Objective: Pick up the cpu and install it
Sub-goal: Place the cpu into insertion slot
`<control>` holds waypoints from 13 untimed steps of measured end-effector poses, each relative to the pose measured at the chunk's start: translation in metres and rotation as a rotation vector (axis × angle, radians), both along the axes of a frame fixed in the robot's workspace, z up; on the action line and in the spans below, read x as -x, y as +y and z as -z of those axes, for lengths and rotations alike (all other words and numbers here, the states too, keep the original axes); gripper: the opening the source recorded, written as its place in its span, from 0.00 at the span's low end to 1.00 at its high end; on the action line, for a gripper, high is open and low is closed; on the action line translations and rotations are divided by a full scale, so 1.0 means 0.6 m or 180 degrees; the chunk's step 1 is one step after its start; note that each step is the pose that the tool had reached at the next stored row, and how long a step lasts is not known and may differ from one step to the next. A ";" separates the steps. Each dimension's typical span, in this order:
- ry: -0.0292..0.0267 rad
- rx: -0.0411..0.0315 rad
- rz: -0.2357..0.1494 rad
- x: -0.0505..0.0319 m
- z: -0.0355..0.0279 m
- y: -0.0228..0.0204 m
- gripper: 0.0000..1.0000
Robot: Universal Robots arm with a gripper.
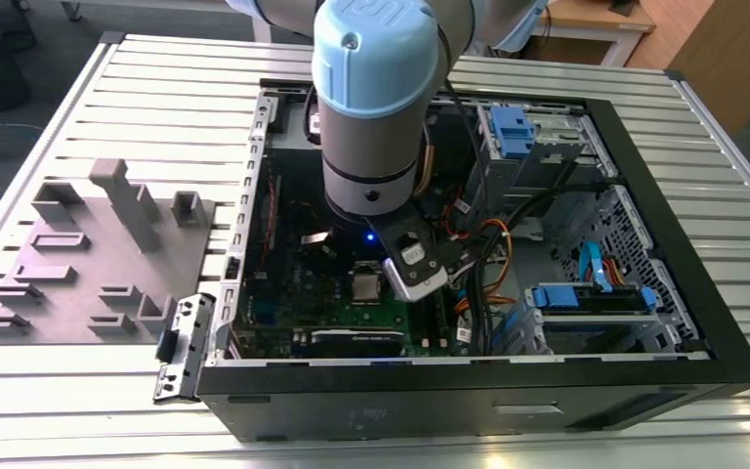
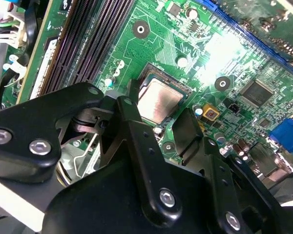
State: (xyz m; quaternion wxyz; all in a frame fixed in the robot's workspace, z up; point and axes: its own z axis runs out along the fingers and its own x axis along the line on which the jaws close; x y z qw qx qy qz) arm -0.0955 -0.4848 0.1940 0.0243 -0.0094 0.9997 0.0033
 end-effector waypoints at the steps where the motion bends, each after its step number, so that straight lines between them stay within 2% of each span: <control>1: 0.0000 0.0000 0.0000 0.000 0.000 0.0000 0.54; 6: -0.0002 0.0001 -0.0002 0.000 0.000 0.0000 0.53; 7: 0.0000 0.0000 -0.0002 0.000 0.000 0.0000 0.47; 13: 0.0000 0.0001 -0.0002 0.000 0.000 0.0000 0.47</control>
